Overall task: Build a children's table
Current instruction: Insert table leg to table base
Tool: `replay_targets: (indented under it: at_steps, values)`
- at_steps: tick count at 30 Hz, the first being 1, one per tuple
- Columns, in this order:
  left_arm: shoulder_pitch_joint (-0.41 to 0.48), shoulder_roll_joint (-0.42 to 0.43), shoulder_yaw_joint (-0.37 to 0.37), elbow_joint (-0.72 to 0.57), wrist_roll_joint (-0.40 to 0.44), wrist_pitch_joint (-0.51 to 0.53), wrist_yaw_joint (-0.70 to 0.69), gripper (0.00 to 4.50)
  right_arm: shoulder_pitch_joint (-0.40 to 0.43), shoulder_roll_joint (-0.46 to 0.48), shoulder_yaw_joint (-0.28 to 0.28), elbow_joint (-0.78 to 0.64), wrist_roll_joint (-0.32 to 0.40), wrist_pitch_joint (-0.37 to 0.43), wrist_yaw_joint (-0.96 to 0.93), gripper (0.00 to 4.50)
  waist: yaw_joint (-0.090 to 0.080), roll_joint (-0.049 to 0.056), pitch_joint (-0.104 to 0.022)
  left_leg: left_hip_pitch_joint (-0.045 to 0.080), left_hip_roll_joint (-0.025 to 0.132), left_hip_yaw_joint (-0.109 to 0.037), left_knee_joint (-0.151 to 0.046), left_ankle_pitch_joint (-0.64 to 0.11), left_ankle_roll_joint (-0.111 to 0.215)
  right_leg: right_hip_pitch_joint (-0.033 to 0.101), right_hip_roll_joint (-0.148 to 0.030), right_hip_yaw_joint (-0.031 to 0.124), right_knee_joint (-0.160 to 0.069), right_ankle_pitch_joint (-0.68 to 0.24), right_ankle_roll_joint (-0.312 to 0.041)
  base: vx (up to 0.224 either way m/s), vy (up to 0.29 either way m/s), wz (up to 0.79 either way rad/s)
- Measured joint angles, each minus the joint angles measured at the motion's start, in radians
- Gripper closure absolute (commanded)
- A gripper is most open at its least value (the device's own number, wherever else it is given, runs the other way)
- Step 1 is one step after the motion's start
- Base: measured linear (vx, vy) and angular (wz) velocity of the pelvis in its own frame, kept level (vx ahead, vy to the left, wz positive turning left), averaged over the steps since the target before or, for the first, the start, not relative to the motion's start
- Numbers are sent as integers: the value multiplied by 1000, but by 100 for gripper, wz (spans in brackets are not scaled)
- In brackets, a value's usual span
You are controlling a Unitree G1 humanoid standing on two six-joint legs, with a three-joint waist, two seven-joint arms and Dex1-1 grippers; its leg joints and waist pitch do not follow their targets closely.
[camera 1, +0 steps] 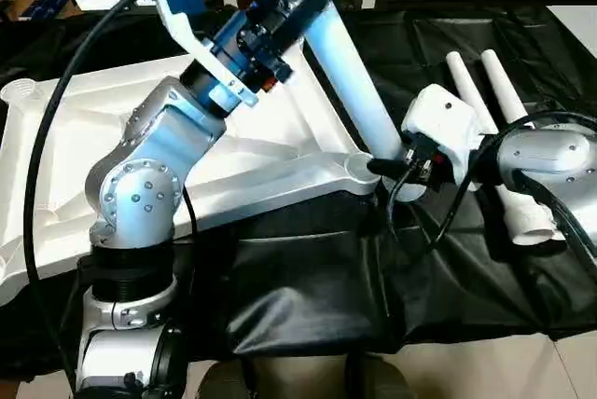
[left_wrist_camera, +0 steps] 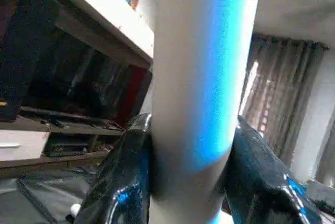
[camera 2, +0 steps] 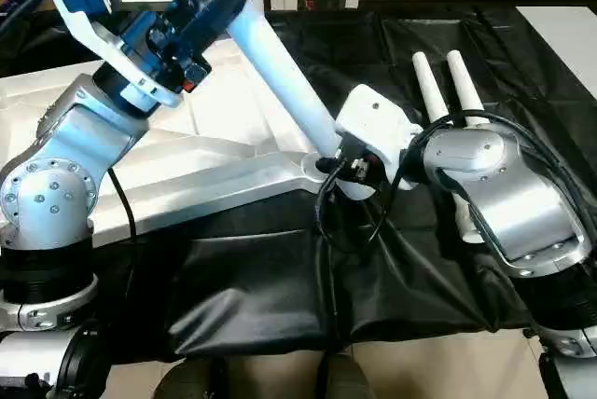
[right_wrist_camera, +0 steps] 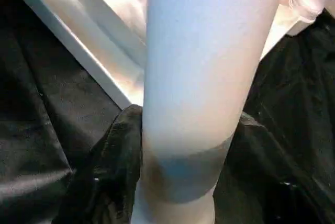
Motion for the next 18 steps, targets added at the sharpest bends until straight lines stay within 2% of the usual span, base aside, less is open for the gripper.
replay_targets:
  at_steps: [1, 3, 5, 9, 11, 14, 16, 18]
  values:
    - [0, 0, 5, 6, 1, -7, 1, 293, 0, 8, -4, 0, 0, -3, -4, 187, 0, 0, 0, 0, 0, 0, 0, 0, 0, 0, 0, 0, 0, 0, 0, 0, 0, 0]
    - [-2, -3, 21, 13, 1, -24, 2, 294, -3, 23, -17, 0, -1, -22, -20, 153, 0, 0, 0, 0, 0, 0, 0, 0, 0, 0, 0, 0, 0, 0, 0, 0, 0, 0]
    - [-5, -3, 34, 13, 1, -35, 1, 294, -10, 29, -24, 0, -2, -43, -36, 140, 1, 0, 0, 0, 0, 0, 0, 0, 0, 0, 0, 0, 0, 0, 0, 0, 0, 0]
    - [-14, 7, 58, 29, 0, -62, -4, 294, -9, 68, -74, 0, -16, -162, -86, 110, 2, 1, 0, 0, 0, 0, 0, 0, 0, 0, 0, 0, 0, 0, 0, 0, 0, 0]
    - [-16, 19, 66, 43, 3, -76, -12, 294, 6, 95, -132, -13, 6, -189, -98, 83, 2, 2, 0, 0, 0, 0, 0, 0, 0, 0, 0, 0, 0, 0, 0, 0, 0, 0]
    - [-18, 51, 87, 80, 7, -85, -32, 294, 34, 139, -260, -67, 88, -204, -113, 68, 5, 9, 2, -1, 0, 0, 0, 0, 0, 0, 0, 0, -1, 0, 0, 0, 0, 0]
    - [-26, 69, 105, 112, 5, -85, -50, 294, 52, 138, -356, -91, 145, -188, -116, 41, 8, 15, 2, -1, -1, 0, -1, 0, 0, 0, -1, 0, -2, 0, 0, 0, 0, 0]
    - [-37, 87, 122, 131, -16, -74, -74, 294, 100, 94, -439, -89, 166, -173, -112, 27, 11, 17, 2, -1, -1, 0, -1, 0, 0, 0, -1, -1, -3, 0, 0, 0, 0, 0]
